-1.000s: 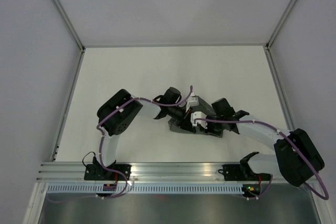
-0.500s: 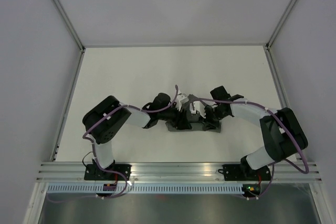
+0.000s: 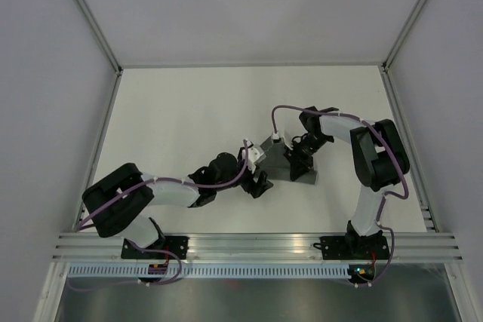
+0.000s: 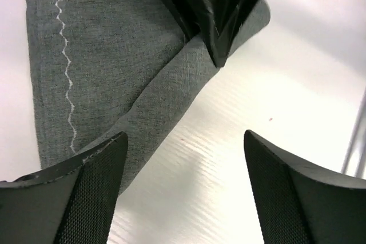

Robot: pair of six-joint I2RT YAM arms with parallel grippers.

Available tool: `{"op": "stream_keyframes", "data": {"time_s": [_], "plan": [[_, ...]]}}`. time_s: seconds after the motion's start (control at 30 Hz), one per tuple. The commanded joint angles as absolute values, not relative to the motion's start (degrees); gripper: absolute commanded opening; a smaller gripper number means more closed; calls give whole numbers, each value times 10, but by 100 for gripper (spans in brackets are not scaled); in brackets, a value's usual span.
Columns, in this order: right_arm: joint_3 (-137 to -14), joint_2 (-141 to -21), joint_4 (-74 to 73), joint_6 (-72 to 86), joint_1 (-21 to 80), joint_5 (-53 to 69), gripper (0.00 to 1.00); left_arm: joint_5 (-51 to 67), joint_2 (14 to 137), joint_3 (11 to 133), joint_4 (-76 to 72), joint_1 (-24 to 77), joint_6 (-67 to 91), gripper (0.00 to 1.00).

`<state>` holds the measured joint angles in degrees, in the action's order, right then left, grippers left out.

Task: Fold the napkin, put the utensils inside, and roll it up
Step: Roll the napkin at the center of the board.

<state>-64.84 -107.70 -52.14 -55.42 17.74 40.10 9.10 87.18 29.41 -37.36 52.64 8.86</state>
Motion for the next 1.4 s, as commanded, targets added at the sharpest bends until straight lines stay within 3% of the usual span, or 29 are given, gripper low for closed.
{"op": "stream_keyframes", "data": {"time_s": [0.0, 0.3, 0.8, 0.9, 1.23, 1.33, 1.37], "plan": [[-689, -1165, -529, -579, 177, 365, 1, 14, 872, 331, -348, 567, -63, 86], [-772, -1258, -626, -613, 171, 366, 1, -89, 946, 376, -324, 653, -285, 85], [-787, -1265, -652, -606, 161, 359, 0, -108, 1039, 441, -294, 635, -371, 75], [-795, -1270, -653, -603, 160, 359, 0, -94, 1050, 460, -253, 627, -367, 57], [-794, -1269, -646, -596, 153, 371, 1, 54, 1058, 514, -124, 600, -280, 12], [-781, -1251, -638, -596, 146, 388, 21, 117, 1062, 512, -112, 586, -240, 2], [-774, -1233, -636, -595, 145, 403, 33, 132, 1062, 509, -115, 578, -217, 2]]}}
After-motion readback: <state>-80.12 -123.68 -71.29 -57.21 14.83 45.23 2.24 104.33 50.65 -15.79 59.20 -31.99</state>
